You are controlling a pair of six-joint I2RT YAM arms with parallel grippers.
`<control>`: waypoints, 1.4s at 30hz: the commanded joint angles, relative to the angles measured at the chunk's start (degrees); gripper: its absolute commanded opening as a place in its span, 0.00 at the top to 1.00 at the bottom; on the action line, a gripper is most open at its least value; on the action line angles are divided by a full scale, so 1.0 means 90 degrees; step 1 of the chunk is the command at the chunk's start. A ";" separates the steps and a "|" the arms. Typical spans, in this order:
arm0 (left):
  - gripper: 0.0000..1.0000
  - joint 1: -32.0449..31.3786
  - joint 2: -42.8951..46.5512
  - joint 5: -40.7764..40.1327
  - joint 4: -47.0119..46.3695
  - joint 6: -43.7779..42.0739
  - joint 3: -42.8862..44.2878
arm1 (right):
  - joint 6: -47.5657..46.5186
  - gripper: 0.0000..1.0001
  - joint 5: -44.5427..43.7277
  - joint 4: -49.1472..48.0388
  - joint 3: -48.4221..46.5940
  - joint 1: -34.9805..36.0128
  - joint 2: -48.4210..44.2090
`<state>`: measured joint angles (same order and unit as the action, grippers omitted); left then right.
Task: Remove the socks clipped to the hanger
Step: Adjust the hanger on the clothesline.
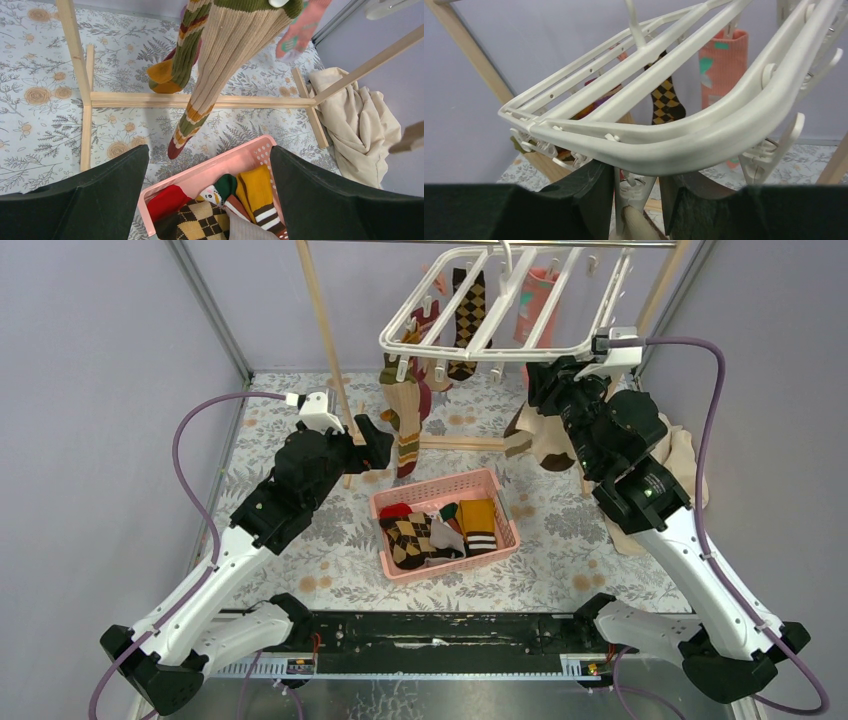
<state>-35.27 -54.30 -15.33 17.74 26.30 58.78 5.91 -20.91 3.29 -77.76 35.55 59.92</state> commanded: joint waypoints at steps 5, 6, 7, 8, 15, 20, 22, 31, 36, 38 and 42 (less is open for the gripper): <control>0.01 -0.0007 0.0125 -0.0089 -0.0021 -0.0100 0.0132 | 0.0075 0.57 -0.0309 0.0035 -0.0397 -0.0500 0.0039; 0.01 -0.0007 0.0133 -0.0093 -0.0018 -0.0100 0.0137 | 0.0106 0.57 -0.0246 0.0098 -0.0459 -0.0614 0.0078; 0.01 -0.0007 0.0142 -0.0094 -0.0014 -0.0105 0.0138 | 0.0142 0.57 -0.0193 0.0164 -0.0512 -0.0690 0.0114; 0.01 -0.0007 0.0147 -0.0095 -0.0001 -0.0101 0.0133 | 0.0175 0.57 -0.0133 0.0216 -0.0560 -0.0780 0.0148; 0.01 -0.0007 0.0236 -0.0145 0.0066 -0.0115 0.0133 | 0.0484 0.56 0.0400 0.0469 -0.0828 -0.1418 0.0373; 0.01 -0.0007 0.0279 -0.0181 0.0122 -0.0149 0.0165 | 0.0875 0.56 0.1095 0.0537 -0.0891 -0.2114 0.0557; 0.01 -0.0002 0.0293 -0.0196 0.0129 -0.0158 0.0162 | 0.1082 0.56 0.1558 0.0520 -0.0901 -0.2480 0.0682; 0.01 0.0002 0.0253 -0.0245 0.0208 -0.0222 0.0231 | 0.1859 0.57 0.2813 0.0232 -0.1061 -0.3680 0.1313; 0.01 0.0002 0.0253 -0.0308 0.0286 -0.0283 0.0303 | 0.2299 0.57 0.3320 -0.0110 -0.1171 -0.4159 0.1727; 0.01 0.0002 0.0244 -0.0317 0.0313 -0.0303 0.0335 | 0.2407 0.56 0.3427 -0.0223 -0.1272 -0.4280 0.1899; 0.01 0.0014 0.0215 -0.0338 0.0340 -0.0325 0.0390 | 0.2550 0.55 0.3577 -0.0308 -0.1596 -0.4470 0.2282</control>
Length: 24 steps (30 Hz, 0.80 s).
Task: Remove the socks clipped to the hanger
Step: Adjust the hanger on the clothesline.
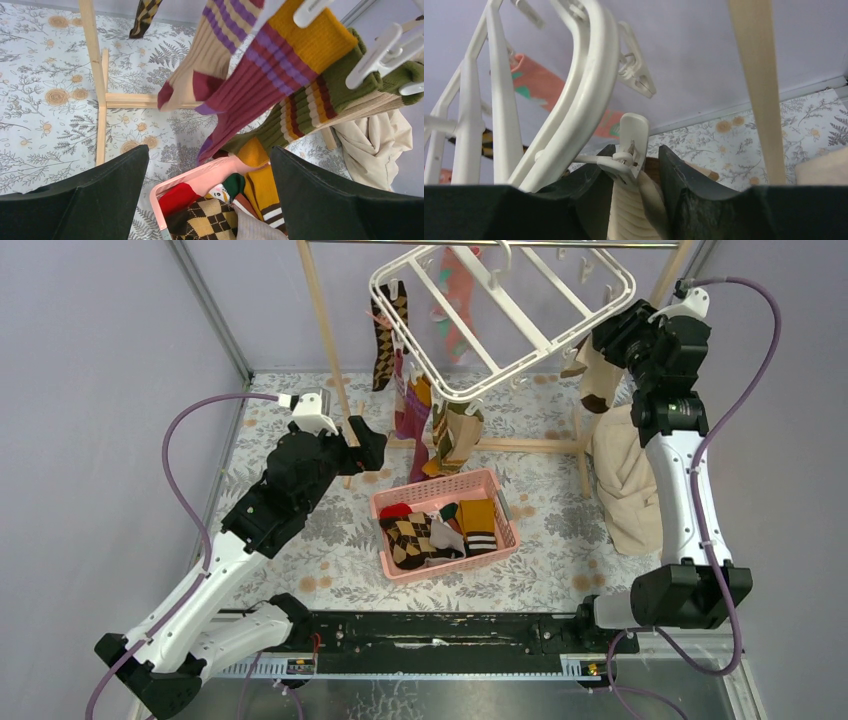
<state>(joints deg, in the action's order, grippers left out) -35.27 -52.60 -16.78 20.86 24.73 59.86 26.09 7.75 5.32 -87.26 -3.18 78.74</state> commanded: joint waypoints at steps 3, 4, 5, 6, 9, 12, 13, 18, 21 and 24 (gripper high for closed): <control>0.01 0.0012 -0.0004 -0.0179 0.0015 -0.0160 0.0314 | 0.0455 0.54 0.0538 -0.0758 -0.0764 -0.0301 0.0495; 0.01 0.0015 -0.0014 -0.0174 0.0023 -0.0160 0.0327 | 0.0504 0.54 0.0585 -0.0795 -0.0853 -0.0330 0.0579; 0.01 0.0013 -0.0022 -0.0168 0.0034 -0.0160 0.0339 | 0.0570 0.54 0.0664 -0.0838 -0.0911 -0.0355 0.0675; 0.01 0.0012 -0.0032 -0.0167 0.0038 -0.0160 0.0347 | 0.0626 0.53 0.0727 -0.0887 -0.0956 -0.0367 0.0742; 0.01 0.0012 -0.0057 -0.0158 0.0049 -0.0160 0.0376 | 0.0789 0.51 0.0852 -0.1093 -0.0978 -0.0379 0.0922; 0.01 0.0012 -0.0090 -0.0145 0.0069 -0.0155 0.0412 | 0.0879 0.47 0.0937 -0.1210 -0.1145 -0.0379 0.1156; 0.01 0.0013 -0.0097 -0.0145 0.0065 -0.0156 0.0413 | 0.0887 0.46 0.0941 -0.1194 -0.1240 -0.0382 0.1244; 0.01 0.0013 -0.0137 -0.0147 0.0076 -0.0141 0.0400 | 0.0763 0.37 0.1001 -0.1087 -0.1448 -0.0384 0.1326; 0.01 0.0013 -0.0191 -0.0168 0.0048 -0.0150 0.0389 | 0.0550 0.26 0.0954 -0.0962 -0.1152 -0.0389 0.0879; 0.01 0.0012 -0.0288 -0.0142 0.0005 -0.0143 0.0388 | 0.0310 0.14 0.0891 -0.0655 -0.0885 -0.0417 0.0322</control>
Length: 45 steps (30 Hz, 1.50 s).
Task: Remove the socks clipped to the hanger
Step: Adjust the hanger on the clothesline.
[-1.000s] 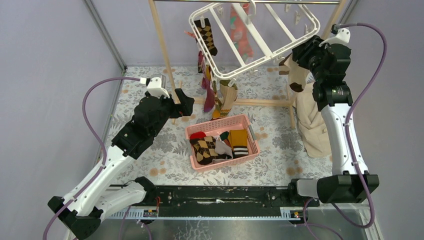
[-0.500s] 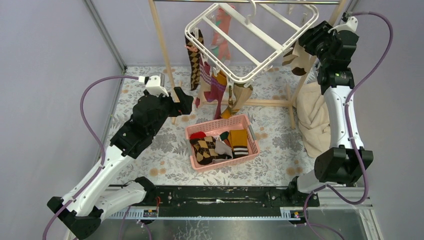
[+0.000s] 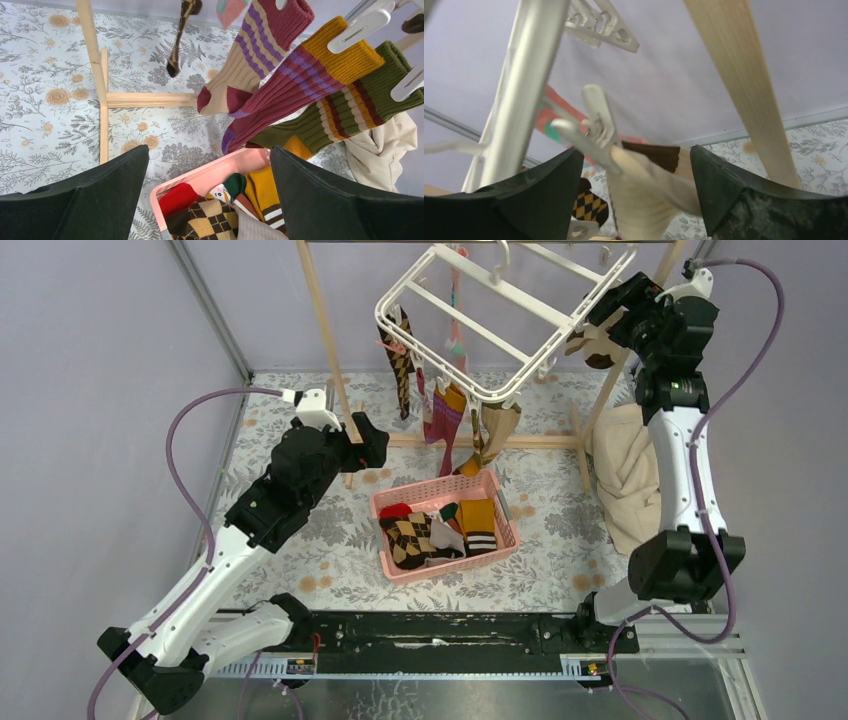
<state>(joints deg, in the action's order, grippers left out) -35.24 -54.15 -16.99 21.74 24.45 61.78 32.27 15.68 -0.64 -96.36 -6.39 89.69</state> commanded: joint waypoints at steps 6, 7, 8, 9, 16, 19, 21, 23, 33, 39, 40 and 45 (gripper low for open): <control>0.01 0.0010 -0.0371 0.0023 -0.0352 -0.0081 0.0147 | -0.0502 0.07 0.0360 0.0718 0.0613 -0.0158 -0.1562; 0.01 0.0010 -0.0424 0.0050 -0.0441 -0.0087 0.0142 | -0.0504 0.06 0.0432 0.0796 0.0722 -0.0166 -0.1646; 0.01 0.0011 -0.0494 0.0103 -0.0579 -0.0103 0.0124 | -0.0515 0.06 0.0479 0.0895 0.0806 -0.0168 -0.1725; 0.01 0.0010 -0.0569 0.0181 -0.0734 -0.0129 0.0111 | -0.0516 0.06 0.0520 0.0958 0.0899 -0.0169 -0.1825; 0.01 0.0010 -0.1540 0.1363 -0.2701 -0.0389 -0.0175 | -0.0462 0.02 0.0789 0.0930 0.1542 -0.0169 -0.2170; 0.01 0.0000 -0.2040 0.1925 -0.3349 -0.0447 -0.0141 | -0.0336 0.00 0.1051 0.0892 0.1630 -0.0168 -0.2157; 0.01 -0.0003 -0.2308 0.2328 -0.3715 -0.0456 -0.0086 | -0.0224 0.00 0.1256 0.0834 0.1700 -0.0169 -0.2198; 0.01 -0.0024 -0.2491 0.2513 -0.3832 -0.0477 0.0002 | -0.0188 0.01 0.1463 0.0902 0.1710 -0.0169 -0.2219; 0.06 -0.0134 -0.2590 0.2204 -0.4061 -0.0495 -0.0057 | -0.0048 0.04 0.1931 0.1254 0.2220 -0.0169 -0.2788; 0.55 -0.0144 -0.2742 0.1914 -0.3718 -0.0546 0.0175 | -0.0183 0.04 0.1650 0.1518 0.2570 -0.0169 -0.3279; 0.61 -0.0144 -0.2738 0.1910 -0.3683 -0.0557 0.0192 | -0.0142 0.04 0.1676 0.1509 0.2624 -0.0169 -0.3390; 0.98 -0.0155 -0.2587 0.1595 -0.3528 -0.0543 0.0153 | -0.0111 0.04 0.1840 0.1618 0.2744 -0.0169 -0.3653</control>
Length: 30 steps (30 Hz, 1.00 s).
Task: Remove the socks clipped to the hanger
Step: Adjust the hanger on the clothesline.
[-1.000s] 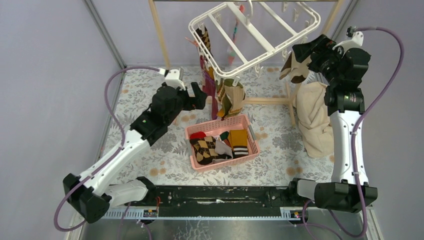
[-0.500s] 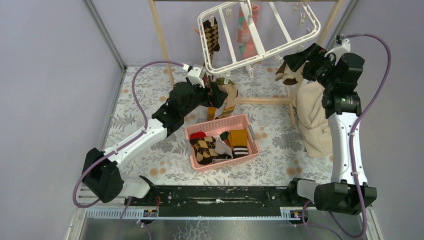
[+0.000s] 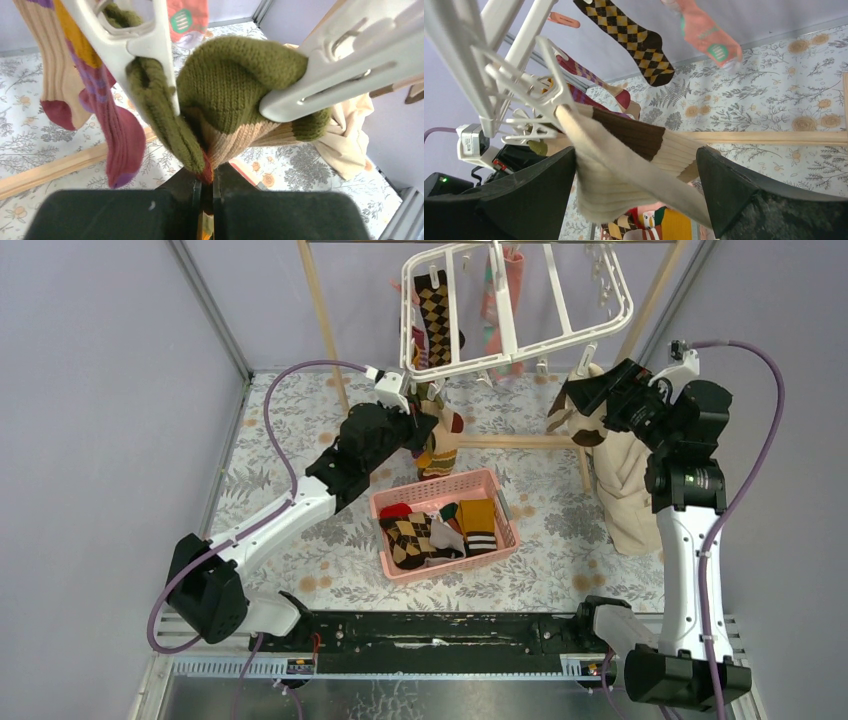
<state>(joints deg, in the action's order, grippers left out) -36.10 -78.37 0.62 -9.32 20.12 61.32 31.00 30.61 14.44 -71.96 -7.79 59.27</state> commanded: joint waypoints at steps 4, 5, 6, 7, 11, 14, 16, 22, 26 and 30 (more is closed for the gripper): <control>1.00 -0.0078 0.0297 -0.0522 0.0174 -0.0049 0.0173 | 0.0156 0.06 0.0487 -0.0101 0.0186 -0.0004 -0.0409; 1.00 -0.0087 0.0358 -0.0544 0.0235 -0.0043 0.0162 | 0.0203 0.06 0.0583 -0.0136 0.0229 0.0004 -0.0420; 1.00 -0.0100 0.0434 -0.0568 0.0302 -0.0032 0.0138 | 0.0215 0.07 0.0655 -0.0106 0.0262 0.0011 -0.0418; 1.00 -0.0116 0.0520 -0.0573 0.0356 -0.0022 0.0124 | 0.0204 0.07 0.0669 -0.0041 0.0304 0.0028 -0.0422; 1.00 -0.0200 0.0845 -0.0568 0.0629 0.0001 0.0114 | -0.0003 0.01 0.0280 0.0193 0.0489 0.0103 -0.0559; 1.00 -0.0288 0.1009 -0.0528 0.0826 0.0029 0.0171 | -0.0184 0.00 -0.0256 0.0385 0.0547 0.0104 -0.0622; 1.00 -0.0385 0.1072 -0.0515 0.0994 0.0022 0.0291 | -0.0252 0.00 -0.0695 0.0464 0.0608 0.0104 -0.0712; 1.00 -0.0781 0.1201 -0.0545 0.1470 -0.0009 0.0673 | -0.0297 0.00 -0.1303 0.0485 0.0895 0.0104 -0.0922; 1.00 -0.1130 0.1234 -0.0799 0.1700 -0.0070 0.0927 | -0.0279 0.00 -0.1508 0.0506 0.1054 0.0104 -0.1087; 1.00 -0.1408 0.1257 -0.0999 0.1809 -0.0096 0.1171 | -0.0299 0.00 -0.1740 0.0615 0.1064 0.0104 -0.1175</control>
<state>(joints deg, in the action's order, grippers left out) -46.76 -68.58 -5.39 6.48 20.10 68.20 29.36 18.48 20.47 -62.15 -7.16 50.19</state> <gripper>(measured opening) 0.036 0.993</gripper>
